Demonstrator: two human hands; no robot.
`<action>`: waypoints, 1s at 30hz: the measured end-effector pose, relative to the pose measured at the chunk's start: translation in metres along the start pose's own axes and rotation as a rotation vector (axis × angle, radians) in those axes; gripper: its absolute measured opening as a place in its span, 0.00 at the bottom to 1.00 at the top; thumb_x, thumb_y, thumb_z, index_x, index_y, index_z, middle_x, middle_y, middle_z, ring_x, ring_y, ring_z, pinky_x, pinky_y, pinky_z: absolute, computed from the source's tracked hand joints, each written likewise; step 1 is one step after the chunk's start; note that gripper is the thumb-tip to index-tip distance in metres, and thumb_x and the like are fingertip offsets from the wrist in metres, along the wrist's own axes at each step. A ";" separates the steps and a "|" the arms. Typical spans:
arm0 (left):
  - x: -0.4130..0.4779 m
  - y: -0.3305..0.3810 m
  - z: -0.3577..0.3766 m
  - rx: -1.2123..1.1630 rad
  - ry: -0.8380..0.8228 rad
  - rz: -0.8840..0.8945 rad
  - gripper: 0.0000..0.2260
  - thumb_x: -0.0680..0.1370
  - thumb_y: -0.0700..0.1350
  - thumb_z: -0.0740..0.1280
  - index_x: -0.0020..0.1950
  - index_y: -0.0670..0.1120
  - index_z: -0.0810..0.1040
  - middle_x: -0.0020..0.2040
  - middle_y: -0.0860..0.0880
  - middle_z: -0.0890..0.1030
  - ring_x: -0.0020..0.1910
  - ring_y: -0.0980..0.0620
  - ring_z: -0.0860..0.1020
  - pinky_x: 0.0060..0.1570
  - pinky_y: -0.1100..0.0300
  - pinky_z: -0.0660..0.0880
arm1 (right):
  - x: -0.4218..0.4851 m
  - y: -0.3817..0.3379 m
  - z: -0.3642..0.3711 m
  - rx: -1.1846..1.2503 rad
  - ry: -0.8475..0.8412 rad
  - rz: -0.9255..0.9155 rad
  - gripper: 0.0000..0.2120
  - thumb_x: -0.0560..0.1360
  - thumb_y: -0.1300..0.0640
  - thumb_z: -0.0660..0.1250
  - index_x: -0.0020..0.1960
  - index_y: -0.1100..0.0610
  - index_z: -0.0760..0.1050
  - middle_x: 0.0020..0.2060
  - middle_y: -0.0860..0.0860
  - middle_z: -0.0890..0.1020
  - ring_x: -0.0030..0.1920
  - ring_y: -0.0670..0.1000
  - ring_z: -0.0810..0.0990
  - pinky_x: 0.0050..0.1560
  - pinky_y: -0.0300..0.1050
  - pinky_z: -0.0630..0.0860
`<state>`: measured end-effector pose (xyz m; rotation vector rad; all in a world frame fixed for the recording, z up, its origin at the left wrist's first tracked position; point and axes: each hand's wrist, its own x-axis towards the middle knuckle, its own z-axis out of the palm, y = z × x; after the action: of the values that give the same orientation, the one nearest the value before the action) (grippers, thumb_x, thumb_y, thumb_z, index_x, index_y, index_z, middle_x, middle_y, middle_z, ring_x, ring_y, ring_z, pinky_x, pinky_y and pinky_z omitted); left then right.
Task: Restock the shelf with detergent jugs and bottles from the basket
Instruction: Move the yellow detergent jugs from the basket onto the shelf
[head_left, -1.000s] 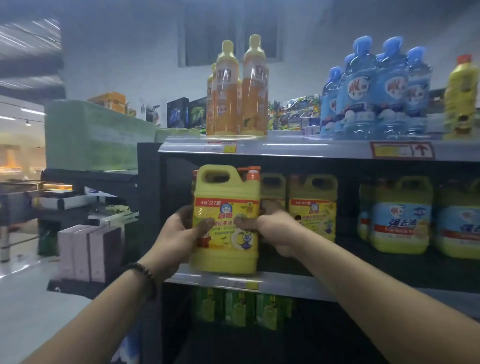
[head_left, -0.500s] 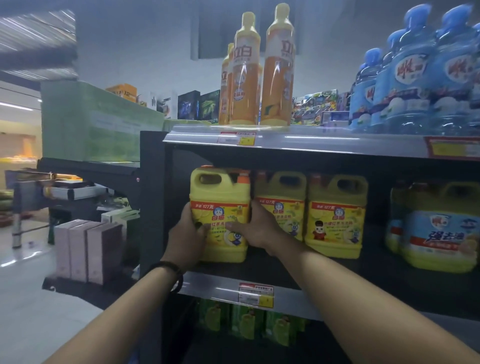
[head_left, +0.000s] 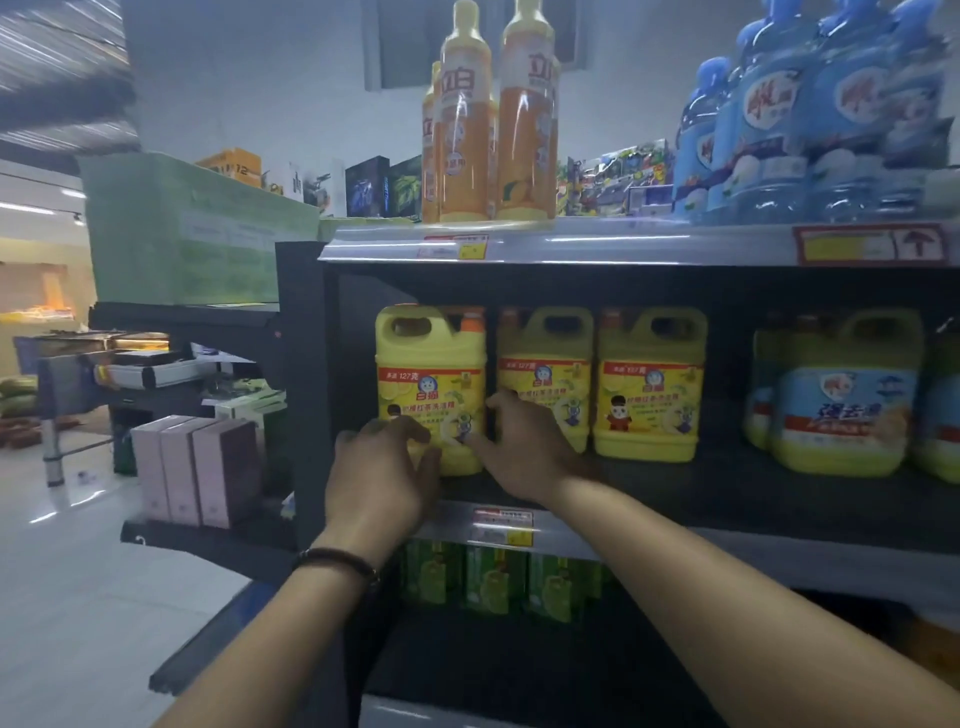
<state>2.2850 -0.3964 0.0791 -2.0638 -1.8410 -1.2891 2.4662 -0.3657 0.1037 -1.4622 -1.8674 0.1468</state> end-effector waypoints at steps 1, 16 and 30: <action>-0.015 0.006 -0.002 -0.043 0.004 0.028 0.13 0.76 0.58 0.66 0.57 0.56 0.81 0.55 0.51 0.83 0.55 0.43 0.80 0.54 0.48 0.79 | -0.016 0.001 -0.005 -0.001 0.014 -0.013 0.20 0.81 0.43 0.70 0.68 0.52 0.74 0.57 0.51 0.81 0.55 0.54 0.81 0.49 0.47 0.76; -0.256 0.078 0.113 -0.059 -0.529 0.266 0.09 0.80 0.57 0.65 0.56 0.56 0.79 0.52 0.53 0.82 0.53 0.46 0.81 0.46 0.52 0.79 | -0.325 0.163 -0.022 -0.035 -0.152 0.388 0.15 0.84 0.45 0.66 0.69 0.46 0.76 0.58 0.44 0.79 0.58 0.47 0.79 0.54 0.44 0.77; -0.456 0.027 0.246 0.041 -1.337 0.138 0.18 0.78 0.62 0.66 0.67 0.62 0.75 0.68 0.52 0.75 0.63 0.49 0.77 0.61 0.52 0.79 | -0.558 0.326 0.077 0.000 -0.510 0.988 0.33 0.74 0.23 0.61 0.73 0.40 0.72 0.69 0.44 0.78 0.67 0.52 0.79 0.65 0.50 0.79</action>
<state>2.4727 -0.6176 -0.3505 -3.2485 -1.8222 0.4025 2.7152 -0.7156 -0.3849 -2.3833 -1.2959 1.0618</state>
